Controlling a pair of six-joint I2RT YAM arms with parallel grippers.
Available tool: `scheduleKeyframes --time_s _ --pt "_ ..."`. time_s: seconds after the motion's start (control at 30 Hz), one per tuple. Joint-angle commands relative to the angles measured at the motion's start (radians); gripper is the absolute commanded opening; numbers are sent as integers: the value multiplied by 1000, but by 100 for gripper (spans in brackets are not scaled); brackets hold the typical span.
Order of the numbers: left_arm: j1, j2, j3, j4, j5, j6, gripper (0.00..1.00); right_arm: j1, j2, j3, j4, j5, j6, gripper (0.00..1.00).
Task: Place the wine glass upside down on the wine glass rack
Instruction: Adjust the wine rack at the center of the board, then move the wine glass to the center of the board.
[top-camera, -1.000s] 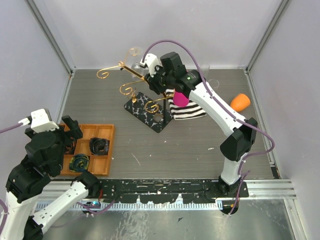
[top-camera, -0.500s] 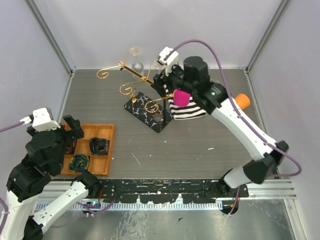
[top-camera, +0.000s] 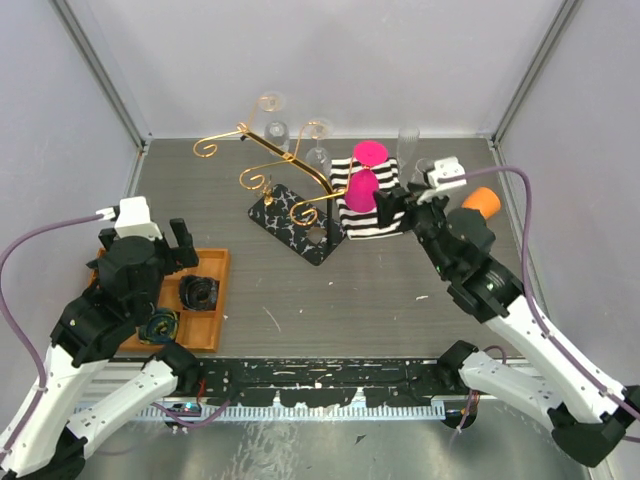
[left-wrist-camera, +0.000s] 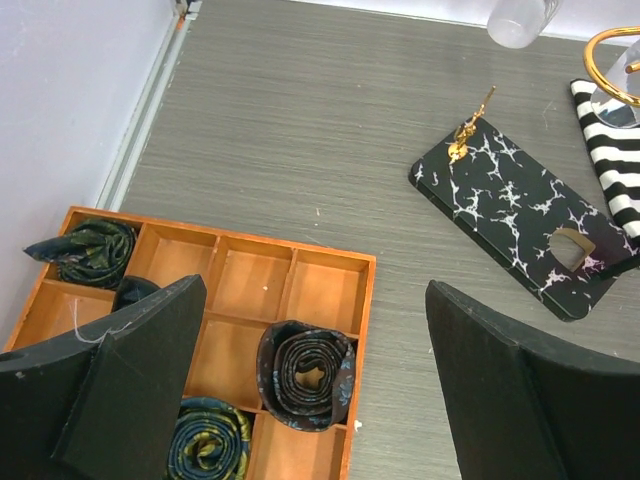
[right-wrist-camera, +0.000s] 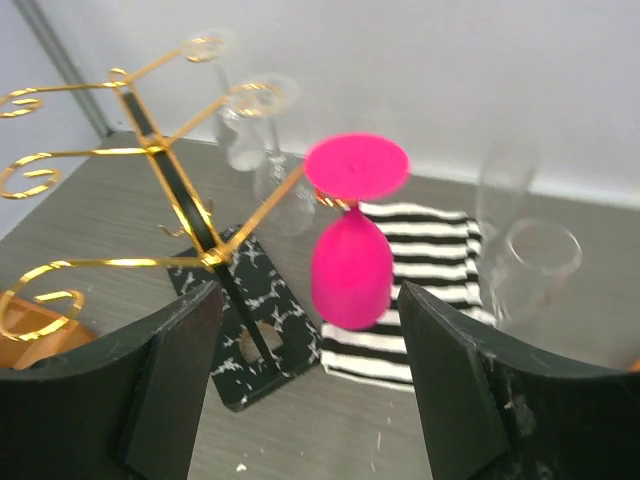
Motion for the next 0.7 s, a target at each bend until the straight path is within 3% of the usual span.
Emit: scheduleKeyframes --time_s 0.0,0.2,0.33,0.67 --pt "2 3 -24 80 24 16 98 1 -90 -121 25 203 123 77" --pt "1 35 -45 99 45 46 98 -1 -148 -299 -3 309 242 79" --pt "1 56 -56 107 55 58 98 -25 -84 -366 18 362 270 81" --pt "1 27 -93 121 55 48 98 -329 142 -502 371 115 284 82"
